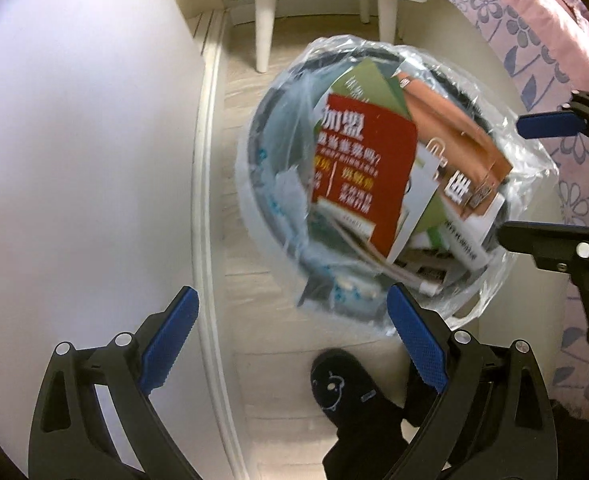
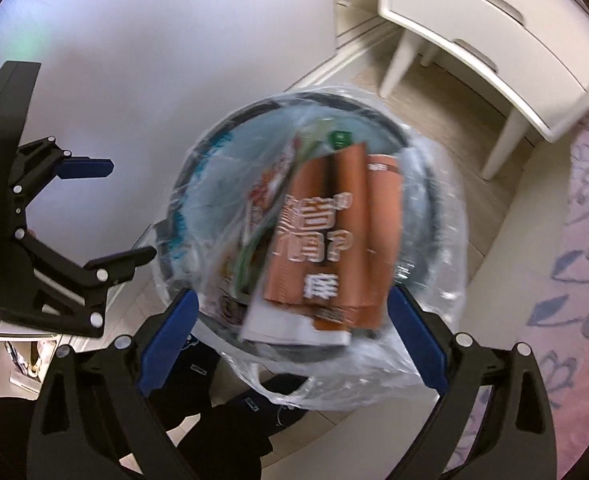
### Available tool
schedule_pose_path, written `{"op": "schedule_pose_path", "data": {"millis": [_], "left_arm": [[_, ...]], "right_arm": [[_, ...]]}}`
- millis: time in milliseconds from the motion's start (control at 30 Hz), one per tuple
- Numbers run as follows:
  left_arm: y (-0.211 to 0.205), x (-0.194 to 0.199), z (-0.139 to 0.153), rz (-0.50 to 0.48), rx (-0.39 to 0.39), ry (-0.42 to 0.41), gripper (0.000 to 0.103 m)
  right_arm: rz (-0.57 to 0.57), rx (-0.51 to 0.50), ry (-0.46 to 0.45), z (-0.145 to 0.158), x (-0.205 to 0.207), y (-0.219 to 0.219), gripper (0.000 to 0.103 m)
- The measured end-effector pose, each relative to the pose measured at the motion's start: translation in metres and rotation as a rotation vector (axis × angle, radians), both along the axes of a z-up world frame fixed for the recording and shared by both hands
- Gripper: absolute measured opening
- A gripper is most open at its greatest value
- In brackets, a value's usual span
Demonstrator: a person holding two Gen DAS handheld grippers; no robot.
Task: Collect trash
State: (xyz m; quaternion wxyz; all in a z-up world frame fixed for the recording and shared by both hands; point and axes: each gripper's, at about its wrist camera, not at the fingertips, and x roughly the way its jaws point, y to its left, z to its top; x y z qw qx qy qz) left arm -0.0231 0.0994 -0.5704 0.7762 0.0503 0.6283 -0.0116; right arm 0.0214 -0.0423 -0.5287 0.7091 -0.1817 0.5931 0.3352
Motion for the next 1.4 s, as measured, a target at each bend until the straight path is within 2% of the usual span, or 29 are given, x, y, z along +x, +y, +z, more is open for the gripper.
{"op": "schedule_pose_path", "data": {"millis": [333,600,833,867,900,1067,1133,1200,1300,1400], "left_arm": [[0.012,-0.023,-0.008,0.052,-0.004,0.021,0.092],[0.016,-0.025,-0.009,0.088,-0.023,0.009,0.092],[0.017,-0.026,-0.014,0.113,-0.033,0.002,0.092],[0.017,-0.025,-0.014,0.114,-0.034,0.001,0.092],[0.018,-0.025,-0.015,0.114,-0.034,0.0,0.092],[0.019,-0.022,-0.019,0.112,-0.042,-0.004,0.092],[0.018,-0.021,-0.02,0.112,-0.044,-0.005,0.092],[0.017,-0.019,-0.02,0.107,-0.046,-0.007,0.092],[0.014,-0.015,-0.018,0.093,-0.049,-0.015,0.092],[0.008,-0.008,-0.013,0.067,-0.052,-0.029,0.092]], "right_arm": [[0.066,0.024,-0.051,-0.007,-0.004,0.046,0.093],[0.137,-0.047,-0.041,-0.031,-0.014,0.048,0.093],[0.151,-0.088,-0.008,-0.054,-0.02,0.048,0.092],[0.156,-0.094,-0.005,-0.057,-0.021,0.048,0.087],[0.162,-0.101,-0.001,-0.06,-0.021,0.048,0.076],[0.169,-0.129,-0.007,-0.068,-0.018,0.046,0.064],[0.161,-0.132,-0.011,-0.068,-0.014,0.043,0.053],[0.156,-0.129,-0.007,-0.067,-0.01,0.04,0.035],[0.145,-0.111,0.009,-0.062,-0.004,0.038,0.025],[0.134,-0.09,0.017,-0.055,0.001,0.035,0.022]]}}
